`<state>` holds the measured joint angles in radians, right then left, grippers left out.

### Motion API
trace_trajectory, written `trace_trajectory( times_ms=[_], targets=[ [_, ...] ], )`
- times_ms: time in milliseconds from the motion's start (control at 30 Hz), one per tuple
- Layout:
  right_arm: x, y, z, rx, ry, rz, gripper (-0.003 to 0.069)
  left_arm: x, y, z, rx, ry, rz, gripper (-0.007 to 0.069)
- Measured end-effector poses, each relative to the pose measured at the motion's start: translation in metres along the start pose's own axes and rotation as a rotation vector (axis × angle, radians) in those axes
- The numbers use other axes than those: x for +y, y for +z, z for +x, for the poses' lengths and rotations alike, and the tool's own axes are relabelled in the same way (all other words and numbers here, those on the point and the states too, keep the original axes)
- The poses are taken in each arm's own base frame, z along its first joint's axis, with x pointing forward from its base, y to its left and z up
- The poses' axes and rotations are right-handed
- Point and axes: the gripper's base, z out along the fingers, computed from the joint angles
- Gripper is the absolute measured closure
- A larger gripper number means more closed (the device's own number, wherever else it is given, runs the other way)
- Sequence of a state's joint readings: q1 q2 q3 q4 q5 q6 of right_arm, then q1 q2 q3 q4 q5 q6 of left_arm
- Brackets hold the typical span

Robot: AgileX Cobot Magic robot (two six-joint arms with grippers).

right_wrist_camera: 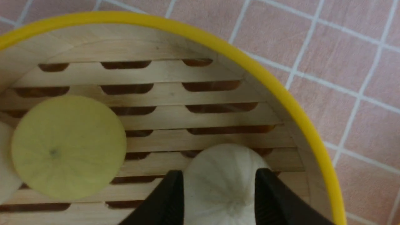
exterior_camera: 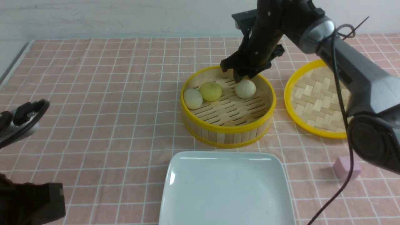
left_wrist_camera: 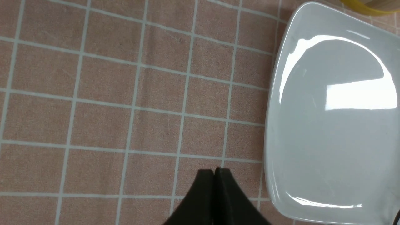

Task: Put the steamed buns into the plate on the pink tablecloth.
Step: 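Reach toward a bun in the bamboo steamer with the right gripper, then move the steamed bun from the bamboo steamer onto the white plate with the right gripper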

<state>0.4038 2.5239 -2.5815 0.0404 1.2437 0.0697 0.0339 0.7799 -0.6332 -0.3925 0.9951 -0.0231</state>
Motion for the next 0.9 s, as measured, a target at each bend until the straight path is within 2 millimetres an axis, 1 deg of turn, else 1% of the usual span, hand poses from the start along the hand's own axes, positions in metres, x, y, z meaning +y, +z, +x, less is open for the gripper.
trace_trajectory(
  times_ms=[100, 233, 267, 300, 333, 400, 433, 467, 500, 567, 600, 633, 667, 700, 733, 800, 833, 867, 900],
  targets=[
    [-0.002, 0.014, 0.006, 0.041, 0.007, 0.013, 0.0332, 0.0, 0.0, 0.0, 0.0, 0.0, 0.0, 0.0604],
    [-0.004, 0.02, 0.008, 0.049, -0.003, 0.029, 0.0352, 0.001, 0.0, 0.0, 0.002, 0.004, -0.006, 0.0601],
    [-0.004, 0.021, 0.008, 0.043, -0.017, 0.029, 0.0408, 0.001, 0.0, 0.001, 0.012, 0.008, -0.013, 0.0601],
    [-0.004, 0.021, 0.008, 0.041, -0.019, 0.029, 0.0417, 0.001, 0.0, 0.001, 0.014, 0.009, -0.015, 0.0601],
    [-0.003, 0.021, 0.007, 0.037, -0.035, 0.024, 0.0494, 0.002, 0.0, 0.002, 0.022, 0.011, -0.019, 0.0599],
    [-0.002, 0.015, 0.006, 0.029, -0.049, 0.012, 0.0602, 0.002, 0.0, 0.002, 0.026, 0.012, -0.019, 0.0595],
    [-0.001, 0.008, 0.004, 0.022, -0.048, 0.003, 0.0631, 0.002, 0.0, 0.002, 0.027, 0.012, -0.02, 0.0594],
    [0.0, 0.0, 0.003, 0.017, -0.051, -0.004, 0.0638, 0.002, 0.0, 0.002, 0.028, 0.012, -0.02, 0.0592],
    [0.002, -0.013, 0.001, 0.005, -0.055, -0.01, 0.0637, 0.002, 0.0, 0.002, 0.028, 0.012, -0.02, 0.0592],
    [0.008, -0.054, -0.003, -0.047, -0.063, -0.024, 0.0638, 0.002, 0.0, 0.003, 0.029, 0.012, -0.02, 0.0591],
    [0.014, -0.09, -0.001, -0.082, -0.072, -0.032, 0.0638, 0.002, 0.0, 0.003, 0.029, 0.011, -0.021, 0.059],
    [0.018, -0.108, 0.005, -0.082, -0.069, -0.035, 0.0638, 0.002, 0.0, 0.003, 0.029, 0.009, -0.021, 0.0589],
    [0.019, -0.117, 0.004, -0.1, -0.072, -0.038, 0.0638, 0.002, 0.0, 0.003, 0.029, 0.01, -0.021, 0.0589],
    [0.026, -0.142, 0.018, -0.09, -0.069, -0.047, 0.0638, 0.002, 0.0, 0.003, 0.029, 0.002, -0.022, 0.0587],
    [0.036, -0.168, 0.04, -0.07, -0.068, -0.059, 0.0638, 0.002, 0.0, 0.003, 0.029, -0.004, -0.022, 0.0586],
    [0.048, -0.192, 0.076, -0.018, -0.07, -0.075, 0.0638, 0.002, 0.0, 0.003, 0.029, -0.006, -0.022, 0.0584],
    [0.056, -0.193, 0.095, 0.027, -0.076, -0.083, 0.0638, 0.002, 0.0, 0.003, 0.029, -0.006, -0.022, 0.0583],
    [0.062, -0.189, 0.118, 0.079, -0.079, -0.087, 0.0638, 0.002, 0.0, 0.003, 0.029, -0.006, -0.023, 0.0582],
    [0.064, -0.181, 0.131, 0.121, -0.077, -0.083, 0.0638, 0.002, 0.0, 0.003, 0.029, -0.006, -0.023, 0.0582]
  ],
)
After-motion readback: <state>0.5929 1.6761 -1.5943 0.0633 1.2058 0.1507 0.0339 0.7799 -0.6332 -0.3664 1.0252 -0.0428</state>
